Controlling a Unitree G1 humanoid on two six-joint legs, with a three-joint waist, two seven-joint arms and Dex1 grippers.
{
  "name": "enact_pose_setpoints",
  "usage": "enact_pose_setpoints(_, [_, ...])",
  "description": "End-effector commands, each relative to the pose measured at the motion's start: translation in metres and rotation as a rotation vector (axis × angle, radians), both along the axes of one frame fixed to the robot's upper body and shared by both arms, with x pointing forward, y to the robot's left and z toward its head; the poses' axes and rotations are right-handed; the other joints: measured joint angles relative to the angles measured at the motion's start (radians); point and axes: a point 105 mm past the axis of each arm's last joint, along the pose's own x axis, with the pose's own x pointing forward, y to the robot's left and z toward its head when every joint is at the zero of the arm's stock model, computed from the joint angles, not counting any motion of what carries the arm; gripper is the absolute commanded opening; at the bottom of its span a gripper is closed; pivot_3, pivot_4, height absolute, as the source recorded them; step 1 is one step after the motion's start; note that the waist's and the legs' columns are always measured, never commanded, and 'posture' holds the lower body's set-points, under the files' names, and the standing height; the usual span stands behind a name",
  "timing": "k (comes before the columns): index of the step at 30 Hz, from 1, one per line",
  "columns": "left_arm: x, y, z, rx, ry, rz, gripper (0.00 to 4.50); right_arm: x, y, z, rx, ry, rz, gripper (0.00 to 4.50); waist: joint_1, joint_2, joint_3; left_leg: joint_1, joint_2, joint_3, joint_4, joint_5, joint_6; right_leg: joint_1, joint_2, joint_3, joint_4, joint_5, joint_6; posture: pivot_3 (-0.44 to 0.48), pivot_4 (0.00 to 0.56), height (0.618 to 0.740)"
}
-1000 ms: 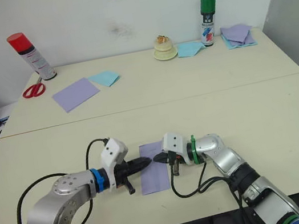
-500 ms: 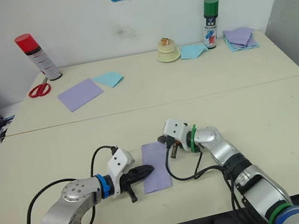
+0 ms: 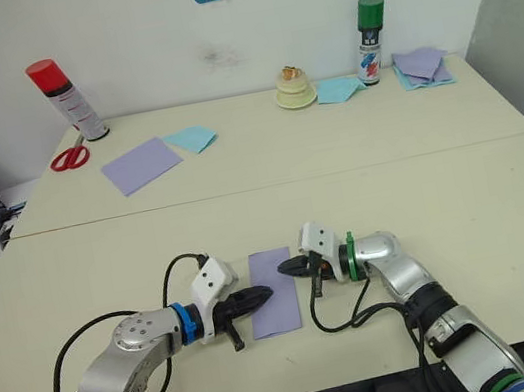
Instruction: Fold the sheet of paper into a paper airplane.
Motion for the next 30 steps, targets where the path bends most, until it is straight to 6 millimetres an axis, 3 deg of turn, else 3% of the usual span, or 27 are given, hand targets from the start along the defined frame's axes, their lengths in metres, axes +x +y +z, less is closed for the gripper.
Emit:
enact_pose_setpoints(1, [-0.006,0.007,-0.02,0.052,0.07,0.032,0.0,-0.028,-0.007,-0.033,-0.142,0.065,0.114,0.01,0.001,0.0,-0.002,0.0,0.0,0.0,0.0,0.0,0.0,0.0,0.0,0.0,-0.001,0.0,0.0,0.0,0.15,0.74])
enact_pose_setpoints(11, [-0.013,0.018,-0.02,0.067,0.093,0.052,0.0,-0.099,-0.02,-0.047,-0.263,0.34,0.427,0.01,0.0,0.003,-0.011,0.0,0.002,0.0,-0.002,-0.004,0.002,0.002,0.0,0.0,-0.008,-0.001,0.001,0.0,0.15,0.74])
enact_pose_setpoints(14, [-0.014,0.018,-0.021,0.069,0.1,0.051,0.0,-0.114,-0.026,-0.043,-0.279,0.437,0.483,0.01,0.0,0.004,-0.011,0.001,0.004,0.0,-0.002,-0.005,0.002,0.005,0.0,-0.001,-0.013,-0.001,0.001,0.0,0.15,0.74])
enact_pose_setpoints(18, [-0.013,0.018,-0.021,0.069,0.101,0.051,0.0,-0.096,-0.024,-0.024,-0.201,0.394,0.389,0.01,0.001,0.003,-0.011,0.001,0.003,0.0,-0.002,-0.007,0.003,0.006,0.0,-0.001,-0.015,-0.001,0.001,0.0,0.15,0.74])
enact_pose_setpoints(24, [-0.006,0.018,-0.02,0.077,0.065,0.048,0.0,-0.056,-0.018,0.039,0.044,0.334,0.188,0.01,0.003,0.003,-0.008,-0.001,0.003,0.0,-0.002,-0.008,0.003,0.006,-0.001,-0.001,-0.015,0.0,0.002,0.0,0.15,0.74])
enact_pose_setpoints(26, [-0.004,0.017,-0.02,0.075,0.057,0.045,0.0,-0.043,-0.011,0.043,0.082,0.291,0.117,0.01,0.001,0.004,-0.008,0.0,0.004,0.0,-0.002,-0.008,0.002,0.005,-0.001,0.0,-0.015,0.0,0.002,0.0,0.15,0.74])
enact_pose_setpoints(30, [0.0,0.016,-0.019,0.073,0.04,0.042,0.0,-0.026,-0.006,0.021,0.01,0.173,0.026,0.01,0.002,0.004,-0.008,0.0,0.005,-0.001,-0.002,-0.008,0.002,0.004,0.0,-0.001,-0.014,0.0,0.002,0.0,0.15,0.74])
